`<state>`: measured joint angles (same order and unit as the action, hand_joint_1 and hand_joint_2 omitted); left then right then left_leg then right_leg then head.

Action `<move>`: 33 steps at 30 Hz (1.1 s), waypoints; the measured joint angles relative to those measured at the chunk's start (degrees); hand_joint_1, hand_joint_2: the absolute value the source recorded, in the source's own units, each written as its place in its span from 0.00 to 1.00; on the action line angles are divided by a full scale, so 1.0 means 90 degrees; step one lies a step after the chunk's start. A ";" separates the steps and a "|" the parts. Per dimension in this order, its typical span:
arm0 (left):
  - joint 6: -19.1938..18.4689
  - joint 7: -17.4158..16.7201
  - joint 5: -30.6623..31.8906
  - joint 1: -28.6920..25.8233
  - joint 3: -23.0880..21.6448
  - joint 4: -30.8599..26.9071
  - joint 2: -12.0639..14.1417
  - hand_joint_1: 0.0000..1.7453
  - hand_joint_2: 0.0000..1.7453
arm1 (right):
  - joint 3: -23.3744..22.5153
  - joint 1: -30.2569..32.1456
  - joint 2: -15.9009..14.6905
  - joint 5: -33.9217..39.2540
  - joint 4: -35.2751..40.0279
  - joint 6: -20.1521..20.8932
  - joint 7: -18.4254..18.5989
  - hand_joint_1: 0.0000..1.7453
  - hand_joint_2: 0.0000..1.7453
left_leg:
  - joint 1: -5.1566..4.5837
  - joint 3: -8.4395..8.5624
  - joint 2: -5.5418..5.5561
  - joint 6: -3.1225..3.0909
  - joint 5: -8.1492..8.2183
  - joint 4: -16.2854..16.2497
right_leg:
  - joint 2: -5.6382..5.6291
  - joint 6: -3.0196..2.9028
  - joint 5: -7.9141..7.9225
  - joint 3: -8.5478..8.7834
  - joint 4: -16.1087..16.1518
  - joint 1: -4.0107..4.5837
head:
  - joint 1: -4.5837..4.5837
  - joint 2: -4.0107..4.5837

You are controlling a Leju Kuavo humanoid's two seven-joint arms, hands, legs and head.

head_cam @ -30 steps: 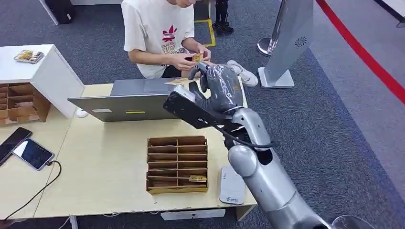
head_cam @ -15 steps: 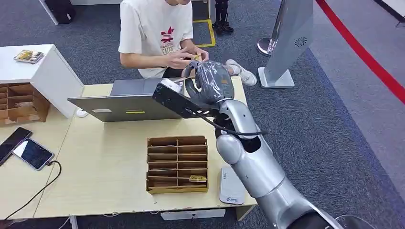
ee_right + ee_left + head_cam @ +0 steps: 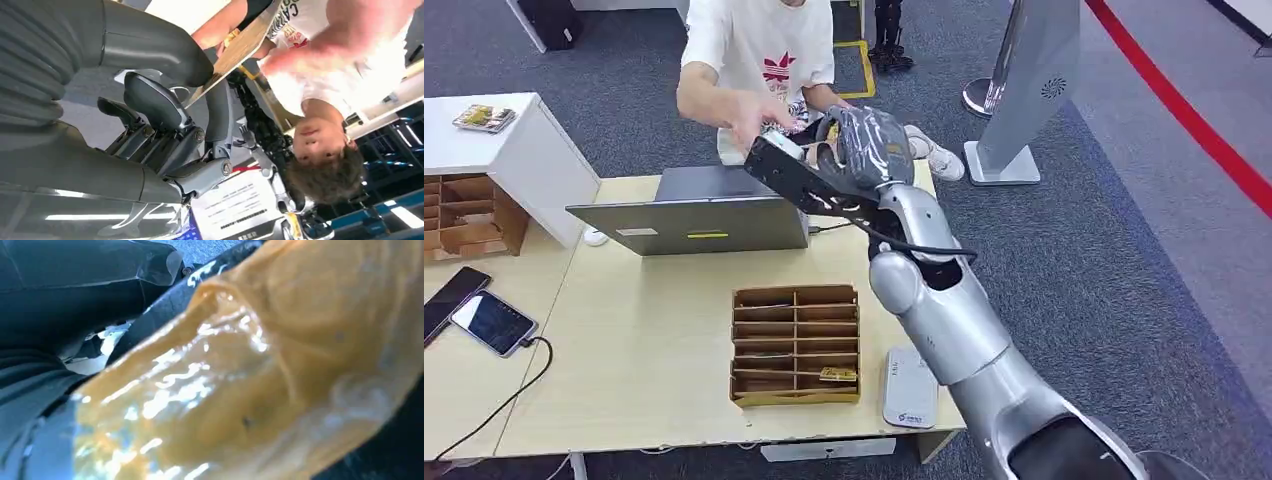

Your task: Pass the card to the sensor for recognition and then transmit it.

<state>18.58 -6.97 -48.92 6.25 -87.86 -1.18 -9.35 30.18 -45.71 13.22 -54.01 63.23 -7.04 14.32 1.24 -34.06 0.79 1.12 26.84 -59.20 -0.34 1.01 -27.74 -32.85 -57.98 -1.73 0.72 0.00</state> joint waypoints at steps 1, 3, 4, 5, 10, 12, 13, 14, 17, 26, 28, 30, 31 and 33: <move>-0.0002 -0.0012 0.0000 0.0002 -0.0002 -0.0005 0.0002 0.00 0.00 | -0.0027 -0.0014 0.0017 0.0000 -0.0053 -0.0019 0.0000 1.00 1.00 | 0.0000 0.0000 0.0000 0.0000 0.0000 0.0000 | 0.0000 0.0000 0.0000 0.0000 0.0000 0.0000 | 0.0000 0.0000; -0.0015 -0.0041 -0.0007 0.0005 -0.0002 -0.0017 0.0002 0.00 0.00 | -0.0065 -0.0028 0.0044 0.0000 -0.0155 -0.0044 -0.0002 1.00 1.00 | 0.0000 0.0000 0.0000 0.0000 0.0000 0.0000 | 0.0000 0.0000 0.0000 0.0000 0.0000 0.0000 | 0.0000 0.0000; -0.0017 -0.0053 -0.0010 0.0006 -0.0002 -0.0027 0.0005 0.00 0.00 | -0.0070 -0.0028 0.0056 -0.0005 -0.0201 -0.0048 -0.0005 1.00 1.00 | 0.0000 0.0000 0.0000 0.0000 0.0000 0.0000 | -0.0001 0.0000 0.0000 0.0000 0.0000 0.0000 | 0.0000 0.0000; -0.0019 -0.0058 -0.0012 0.0007 -0.0002 -0.0036 0.0010 0.00 0.00 | -0.0070 -0.0027 0.0068 -0.0010 -0.0235 -0.0053 -0.0012 1.00 1.00 | 0.0000 0.0000 0.0000 0.0000 0.0000 0.0000 | -0.0001 0.0000 0.0000 0.0000 0.0000 0.0000 | 0.0000 0.0000; -0.0027 -0.0070 -0.0032 0.0013 -0.0002 -0.0046 0.0027 0.00 0.00 | -0.0087 -0.0028 0.0116 -0.0036 -0.0383 -0.0073 -0.0061 1.00 1.00 | 0.0000 0.0000 -0.0001 0.0000 0.0000 0.0000 | -0.0003 0.0000 0.0000 -0.0001 0.0000 0.0000 | 0.0000 0.0000; -0.0027 -0.0073 -0.0032 0.0014 -0.0002 -0.0049 0.0027 0.00 0.00 | -0.0097 -0.0030 0.0126 -0.0036 -0.0425 -0.0073 -0.0068 1.00 1.00 | 0.0000 0.0000 -0.0001 0.0000 0.0000 0.0000 | -0.0001 0.0000 0.0000 -0.0001 0.0000 0.0000 | 0.0000 0.0000; -0.0027 -0.0073 -0.0032 0.0014 -0.0002 -0.0049 0.0027 0.00 0.00 | -0.0097 -0.0030 0.0126 -0.0036 -0.0444 -0.0073 -0.0068 1.00 1.00 | 0.0000 0.0000 0.0000 0.0000 0.0000 0.0000 | 0.0000 0.0000 0.0000 -0.0001 0.0000 0.0000 | 0.0000 0.0000; -0.0027 -0.0073 -0.0032 0.0014 -0.0002 -0.0051 0.0027 0.00 0.00 | -0.0099 -0.0030 0.0134 -0.0036 -0.0461 -0.0073 -0.0068 1.00 1.00 | 0.0000 0.0000 0.0000 0.0000 0.0000 0.0000 | 0.0000 0.0000 0.0000 -0.0001 0.0000 0.0000 | 0.0000 0.0000; -0.0027 -0.0075 -0.0032 0.0014 -0.0007 -0.0053 0.0032 0.00 0.00 | -0.0114 -0.0033 0.0148 -0.0039 -0.0493 -0.0075 -0.0068 1.00 1.00 | 0.0000 0.0000 -0.0001 0.0000 0.0000 0.0000 | -0.0002 0.0000 0.0000 -0.0001 0.0000 0.0000 | 0.0000 0.0000; -0.0017 0.0017 -0.0194 0.0010 -0.0007 -0.0065 0.0046 0.00 0.00 | -0.0124 0.0023 0.0221 0.0552 -0.0449 0.0274 -0.0523 0.00 0.00 | 0.0000 0.0000 -0.0001 0.0000 0.0000 0.0000 | -0.0002 0.0000 0.0000 -0.0002 0.0000 0.0001 | 0.0000 0.0000; -0.0005 0.0075 -0.0296 0.0000 -0.0007 -0.0070 0.0056 0.00 0.00 | -0.0109 0.0164 0.0257 0.1110 -0.0302 0.0458 -0.0829 0.00 0.00 | 0.0001 0.0000 0.0000 0.0001 0.0000 0.0000 | -0.0002 0.0000 0.0000 -0.0002 0.0000 0.0001 | 0.0000 0.0000; 0.0024 0.0141 -0.0415 -0.0009 -0.0007 -0.0070 0.0056 0.00 0.00 | -0.0044 0.0383 0.0269 0.1882 -0.0045 0.0716 -0.1153 0.00 0.00 | 0.0002 0.0000 0.0000 0.0001 0.0001 0.0000 | -0.0002 0.0000 -0.0001 -0.0002 0.0000 0.0002 | 0.0000 0.0000; 0.0051 0.0175 -0.0469 -0.0017 -0.0007 -0.0070 0.0053 0.00 0.00 | -0.0002 0.0527 0.0269 0.2297 0.0120 0.0819 -0.1288 0.00 0.00 | 0.0002 0.0000 0.0000 0.0001 0.0001 0.0000 | -0.0002 0.0000 -0.0002 -0.0003 0.0001 0.0002 | 0.0000 0.0000; 0.0092 0.0267 -0.0598 -0.0039 -0.0007 -0.0070 0.0051 0.00 0.00 | 0.0149 0.0833 0.0245 0.3205 0.0543 0.0974 -0.1557 0.00 0.00 | 0.0002 -0.0001 -0.0001 0.0001 0.0002 0.0000 | -0.0003 0.0000 -0.0003 -0.0005 0.0002 0.0002 | 0.0000 0.0000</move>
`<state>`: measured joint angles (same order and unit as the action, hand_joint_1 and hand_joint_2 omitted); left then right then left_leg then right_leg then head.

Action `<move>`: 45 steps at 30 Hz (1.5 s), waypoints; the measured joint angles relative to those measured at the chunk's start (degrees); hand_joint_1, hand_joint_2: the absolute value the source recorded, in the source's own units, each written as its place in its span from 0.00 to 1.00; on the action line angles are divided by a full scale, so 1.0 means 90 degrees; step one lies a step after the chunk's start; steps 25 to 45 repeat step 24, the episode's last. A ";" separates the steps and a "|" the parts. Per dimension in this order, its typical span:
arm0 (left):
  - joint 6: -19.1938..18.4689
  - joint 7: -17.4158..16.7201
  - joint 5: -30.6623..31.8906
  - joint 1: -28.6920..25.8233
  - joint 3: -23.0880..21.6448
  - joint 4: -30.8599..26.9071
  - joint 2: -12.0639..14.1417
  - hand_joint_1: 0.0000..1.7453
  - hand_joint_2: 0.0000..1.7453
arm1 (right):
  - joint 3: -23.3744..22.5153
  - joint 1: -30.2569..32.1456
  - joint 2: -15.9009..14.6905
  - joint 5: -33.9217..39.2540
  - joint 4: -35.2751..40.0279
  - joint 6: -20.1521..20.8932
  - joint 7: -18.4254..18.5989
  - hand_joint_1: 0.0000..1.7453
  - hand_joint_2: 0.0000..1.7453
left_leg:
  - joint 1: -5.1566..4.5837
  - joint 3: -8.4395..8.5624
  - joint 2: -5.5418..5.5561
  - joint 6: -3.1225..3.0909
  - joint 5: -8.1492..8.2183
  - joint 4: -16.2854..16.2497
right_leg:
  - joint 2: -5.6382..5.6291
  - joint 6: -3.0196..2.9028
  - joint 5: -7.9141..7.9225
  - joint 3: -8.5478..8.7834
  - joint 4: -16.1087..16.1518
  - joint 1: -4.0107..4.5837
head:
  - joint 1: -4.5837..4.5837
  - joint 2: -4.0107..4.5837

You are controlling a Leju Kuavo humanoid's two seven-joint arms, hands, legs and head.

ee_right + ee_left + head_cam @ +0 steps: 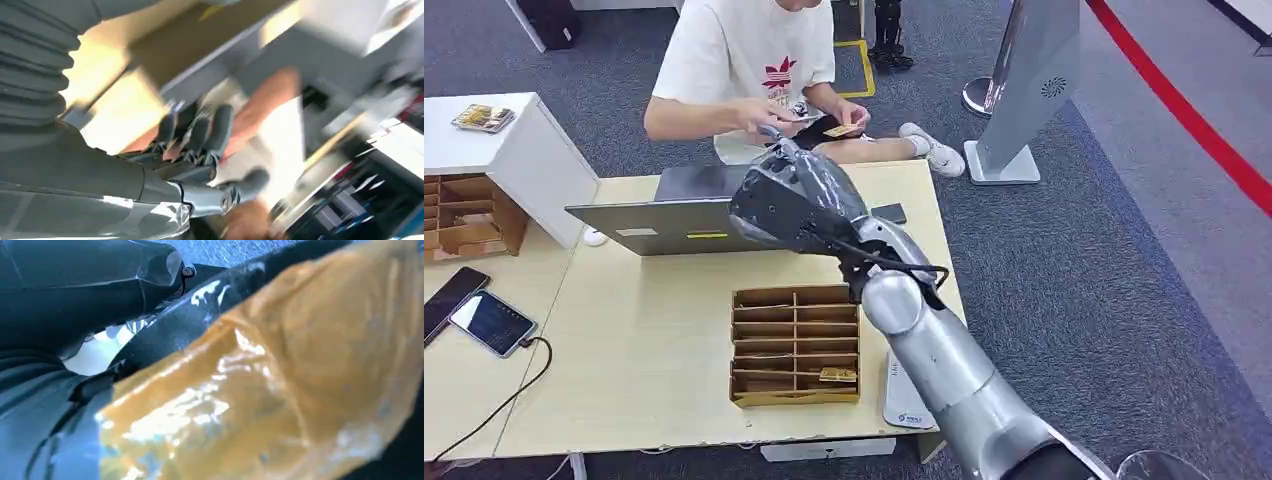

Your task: Pass the card to the sensor for recognition and then transmit it.

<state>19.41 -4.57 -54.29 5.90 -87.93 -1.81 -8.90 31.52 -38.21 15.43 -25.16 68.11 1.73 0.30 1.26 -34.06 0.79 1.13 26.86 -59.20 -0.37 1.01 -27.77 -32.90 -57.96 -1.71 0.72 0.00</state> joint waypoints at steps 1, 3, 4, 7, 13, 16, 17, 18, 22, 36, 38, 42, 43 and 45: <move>0.0027 0.0038 -0.0065 -0.0011 0.0000 0.0000 -0.0002 0.00 0.00 | 0.0082 0.0157 -0.0034 0.0402 0.0226 0.0034 -0.0123 0.00 0.00 | 0.0000 0.0000 0.0000 -0.0001 0.0001 0.0000 | 0.0000 0.0000 -0.0001 -0.0001 0.0001 0.0000 | 0.0000 0.0000; 0.0070 0.0109 -0.0172 -0.0043 0.0002 0.0000 -0.0010 0.00 0.00 | 0.0213 0.0465 -0.0140 0.1033 0.0653 0.0082 -0.0327 0.00 0.00 | 0.0000 -0.0002 0.0000 -0.0002 0.0002 0.0000 | 0.0002 0.0000 -0.0002 0.0000 0.0003 -0.0001 | -0.0002 0.0000; 0.0100 0.0146 -0.0221 -0.0063 0.0002 0.0000 -0.0015 0.00 0.00 | 0.0257 0.0617 -0.0197 0.1284 0.0840 0.0109 -0.0413 0.00 0.00 | -0.0001 -0.0002 0.0000 -0.0002 0.0002 0.0000 | 0.0001 0.0001 -0.0002 0.0000 0.0004 -0.0001 | 0.0000 0.0000; 0.0146 0.0204 -0.0311 -0.0093 0.0010 0.0002 -0.0027 0.00 0.00 | 0.0367 0.1014 -0.0415 0.1701 0.1374 0.0138 -0.0597 0.00 0.00 | -0.0001 -0.0004 0.0000 -0.0003 0.0003 0.0000 | 0.0001 0.0001 -0.0001 0.0001 0.0005 -0.0002 | -0.0002 0.0000; 0.0309 0.0289 -0.0483 -0.0118 0.0058 0.0002 -0.0051 0.00 0.00 | 0.0386 0.1658 -0.0889 0.3424 0.2105 0.0945 -0.1244 0.00 0.00 | -0.0001 0.0000 0.0003 -0.0003 0.0002 -0.0002 | 0.0005 0.0001 -0.0001 0.0003 0.0006 -0.0001 | -0.0002 0.0000; 0.0442 0.0274 -0.0502 -0.0120 0.0058 -0.0046 -0.0049 0.00 0.00 | 0.0320 0.2004 -0.1196 0.4347 0.2386 0.1684 -0.1621 0.00 0.00 | -0.0001 0.0000 0.0001 -0.0003 0.0003 -0.0002 | 0.0003 0.0001 0.0000 0.0003 0.0006 -0.0001 | 0.0000 0.0000; 0.0459 0.0274 -0.0505 -0.0123 0.0058 -0.0063 -0.0046 0.00 0.00 | 0.0293 0.2101 -0.1288 0.4482 0.2447 0.1812 -0.1671 0.00 0.00 | -0.0001 -0.0001 0.0001 -0.0003 0.0003 -0.0002 | 0.0003 0.0001 0.0000 0.0003 0.0006 -0.0001 | -0.0002 0.0000; 0.0486 0.0274 -0.0522 -0.0125 0.0058 -0.0085 -0.0039 0.00 0.00 | 0.0272 0.2203 -0.1398 0.4646 0.2512 0.1986 -0.1738 0.00 0.00 | -0.0001 -0.0001 0.0000 -0.0003 0.0003 -0.0002 | 0.0004 0.0001 0.0000 0.0003 0.0007 -0.0001 | 0.0000 0.0000; 0.0541 0.0335 -0.0636 -0.0156 0.0068 -0.0148 -0.0010 0.00 0.00 | 0.0238 0.2633 -0.1770 0.5013 0.2620 0.2656 -0.1966 0.00 0.00 | -0.0001 0.0000 -0.0001 -0.0005 0.0005 -0.0002 | 0.0003 0.0001 0.0000 0.0003 0.0007 -0.0001 | 0.0002 0.0000; 0.0546 0.0354 -0.0670 -0.0176 0.0075 -0.0180 0.0005 0.00 0.00 | 0.0228 0.2814 -0.1921 0.5025 0.2632 0.2756 -0.2001 0.00 0.00 | -0.0001 -0.0003 0.0000 -0.0005 0.0005 -0.0002 | 0.0004 0.0002 0.0000 0.0002 0.0007 -0.0001 | 0.0000 0.0000; 0.0546 0.0354 -0.0670 -0.0176 0.0075 -0.0180 0.0005 0.00 0.00 | 0.0228 0.2814 -0.1921 0.5025 0.2632 0.2756 -0.2001 0.00 0.00 | -0.0001 -0.0003 0.0000 -0.0005 0.0005 -0.0002 | 0.0004 0.0002 0.0000 0.0002 0.0007 -0.0001 | 0.0000 0.0000; 0.0546 0.0354 -0.0670 -0.0176 0.0075 -0.0180 0.0005 0.00 0.00 | 0.0228 0.2814 -0.1921 0.5025 0.2632 0.2756 -0.2001 0.00 0.00 | -0.0001 -0.0003 0.0000 -0.0005 0.0005 -0.0002 | 0.0004 0.0002 0.0000 0.0002 0.0007 -0.0001 | 0.0000 0.0000; 0.0546 0.0354 -0.0670 -0.0176 0.0075 -0.0180 0.0005 0.00 0.00 | 0.0228 0.2814 -0.1921 0.5025 0.2632 0.2756 -0.2001 0.00 0.00 | -0.0001 -0.0003 0.0000 -0.0005 0.0005 -0.0002 | 0.0004 0.0002 0.0000 0.0002 0.0007 -0.0001 | 0.0000 0.0000; 0.0546 0.0354 -0.0670 -0.0176 0.0075 -0.0180 0.0005 0.00 0.00 | 0.0228 0.2814 -0.1921 0.5025 0.2632 0.2756 -0.2001 0.00 0.00 | -0.0001 -0.0003 0.0000 -0.0005 0.0005 -0.0002 | 0.0004 0.0002 0.0000 0.0002 0.0007 -0.0001 | 0.0000 0.0000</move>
